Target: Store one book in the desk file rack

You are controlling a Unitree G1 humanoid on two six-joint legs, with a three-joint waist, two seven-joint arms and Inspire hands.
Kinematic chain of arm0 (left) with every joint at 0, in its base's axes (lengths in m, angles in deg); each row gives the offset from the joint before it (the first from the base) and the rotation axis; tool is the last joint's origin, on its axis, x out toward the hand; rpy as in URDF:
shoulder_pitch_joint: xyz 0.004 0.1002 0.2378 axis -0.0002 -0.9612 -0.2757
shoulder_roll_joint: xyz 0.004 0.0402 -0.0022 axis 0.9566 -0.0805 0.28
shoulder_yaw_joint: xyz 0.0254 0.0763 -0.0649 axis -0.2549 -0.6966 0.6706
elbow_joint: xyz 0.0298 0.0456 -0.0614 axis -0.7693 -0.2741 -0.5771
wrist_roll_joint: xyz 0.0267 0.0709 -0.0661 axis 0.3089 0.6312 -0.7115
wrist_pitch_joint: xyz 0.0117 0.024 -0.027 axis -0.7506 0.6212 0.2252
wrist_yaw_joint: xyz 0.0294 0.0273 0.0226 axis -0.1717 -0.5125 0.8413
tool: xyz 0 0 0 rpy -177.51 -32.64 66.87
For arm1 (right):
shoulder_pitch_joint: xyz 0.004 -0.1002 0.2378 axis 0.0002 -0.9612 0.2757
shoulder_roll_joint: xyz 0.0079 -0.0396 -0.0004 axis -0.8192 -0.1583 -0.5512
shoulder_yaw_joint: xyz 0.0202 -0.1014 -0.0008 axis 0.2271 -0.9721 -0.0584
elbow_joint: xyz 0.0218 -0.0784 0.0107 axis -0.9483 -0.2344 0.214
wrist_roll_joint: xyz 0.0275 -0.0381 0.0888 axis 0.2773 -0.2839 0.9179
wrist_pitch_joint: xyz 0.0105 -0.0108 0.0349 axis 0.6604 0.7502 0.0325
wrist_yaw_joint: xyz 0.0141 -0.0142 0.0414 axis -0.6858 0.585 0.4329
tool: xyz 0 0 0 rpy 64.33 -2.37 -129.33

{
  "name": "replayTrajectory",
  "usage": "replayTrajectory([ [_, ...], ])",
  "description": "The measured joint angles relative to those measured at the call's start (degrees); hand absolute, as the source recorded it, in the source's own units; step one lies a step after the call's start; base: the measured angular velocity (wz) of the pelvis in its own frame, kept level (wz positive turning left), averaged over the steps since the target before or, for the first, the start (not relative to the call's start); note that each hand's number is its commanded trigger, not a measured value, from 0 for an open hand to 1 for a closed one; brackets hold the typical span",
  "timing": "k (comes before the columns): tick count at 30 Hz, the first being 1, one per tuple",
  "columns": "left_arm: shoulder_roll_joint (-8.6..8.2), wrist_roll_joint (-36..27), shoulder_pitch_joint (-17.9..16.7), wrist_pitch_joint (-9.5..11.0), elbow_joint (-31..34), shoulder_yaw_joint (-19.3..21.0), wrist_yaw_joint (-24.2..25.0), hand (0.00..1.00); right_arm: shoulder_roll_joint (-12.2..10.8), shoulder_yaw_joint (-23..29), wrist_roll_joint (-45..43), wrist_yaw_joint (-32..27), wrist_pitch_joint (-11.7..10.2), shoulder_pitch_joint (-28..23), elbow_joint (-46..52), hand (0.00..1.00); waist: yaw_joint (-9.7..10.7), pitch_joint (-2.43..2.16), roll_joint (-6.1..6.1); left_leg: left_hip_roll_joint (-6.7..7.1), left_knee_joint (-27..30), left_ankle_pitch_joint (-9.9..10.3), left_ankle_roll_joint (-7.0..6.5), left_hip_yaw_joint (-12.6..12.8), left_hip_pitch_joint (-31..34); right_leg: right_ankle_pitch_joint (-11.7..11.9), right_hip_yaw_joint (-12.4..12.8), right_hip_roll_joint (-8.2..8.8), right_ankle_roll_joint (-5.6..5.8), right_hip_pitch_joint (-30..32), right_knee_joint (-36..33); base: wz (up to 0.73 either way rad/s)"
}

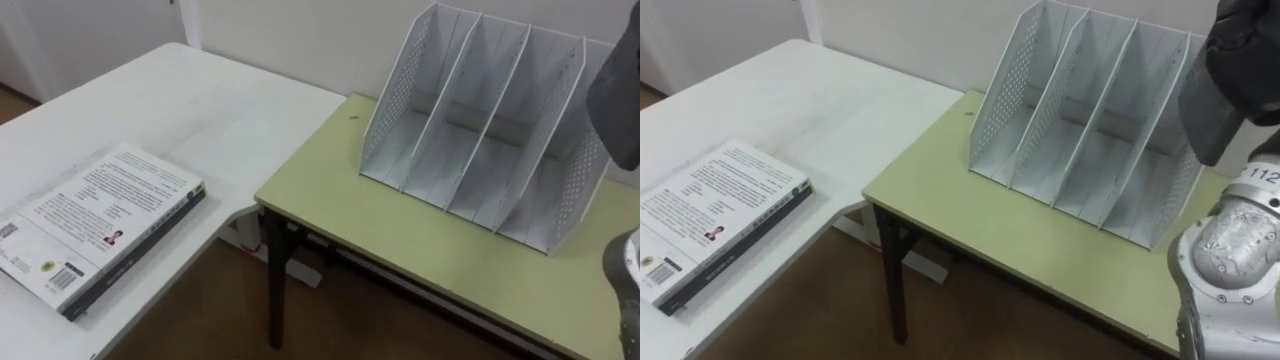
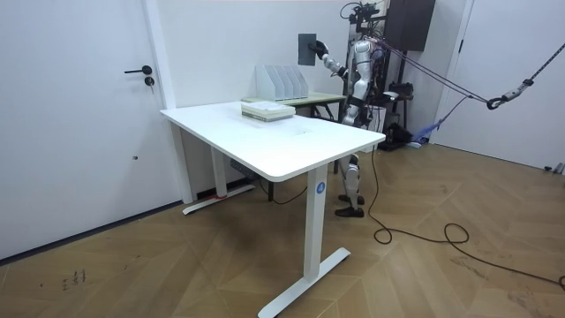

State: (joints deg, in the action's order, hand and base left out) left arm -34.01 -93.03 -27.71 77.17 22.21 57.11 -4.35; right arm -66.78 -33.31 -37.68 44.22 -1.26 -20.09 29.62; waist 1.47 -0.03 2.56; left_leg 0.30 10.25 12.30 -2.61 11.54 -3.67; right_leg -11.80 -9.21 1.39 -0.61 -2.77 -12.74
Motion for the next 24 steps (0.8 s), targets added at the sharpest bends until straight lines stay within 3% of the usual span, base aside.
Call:
replayTrajectory([
  [6,-0.03,1.2,0.1,0.1,0.0,0.0,-0.2,0.00,2.0,0.0,-0.1,0.0,0.0,0.5,-0.8,1.00,-0.2,-0.11,-0.27,0.02,0.0,0.0,0.00,-0.2,0.0,0.0,-0.3,0.00,0.00,-0.1,0.1,0.02],
  [16,0.05,1.2,0.5,-0.3,0.2,-0.7,-1.2,0.00,2.5,-0.9,-0.3,0.5,0.4,2.7,-1.9,1.00,-0.4,0.21,-0.15,0.04,0.1,0.0,-0.01,-0.5,0.2,0.0,-0.7,0.09,0.00,-0.1,0.1,0.01],
  [24,0.48,1.4,1.2,-2.7,0.4,-0.6,-0.7,0.00,3.0,-1.1,-3.8,0.5,4.4,6.4,-3.6,1.00,-0.5,0.02,-0.33,0.01,0.2,0.0,0.00,-0.9,0.9,0.0,-2.5,0.20,0.00,0.1,0.1,0.03],
])
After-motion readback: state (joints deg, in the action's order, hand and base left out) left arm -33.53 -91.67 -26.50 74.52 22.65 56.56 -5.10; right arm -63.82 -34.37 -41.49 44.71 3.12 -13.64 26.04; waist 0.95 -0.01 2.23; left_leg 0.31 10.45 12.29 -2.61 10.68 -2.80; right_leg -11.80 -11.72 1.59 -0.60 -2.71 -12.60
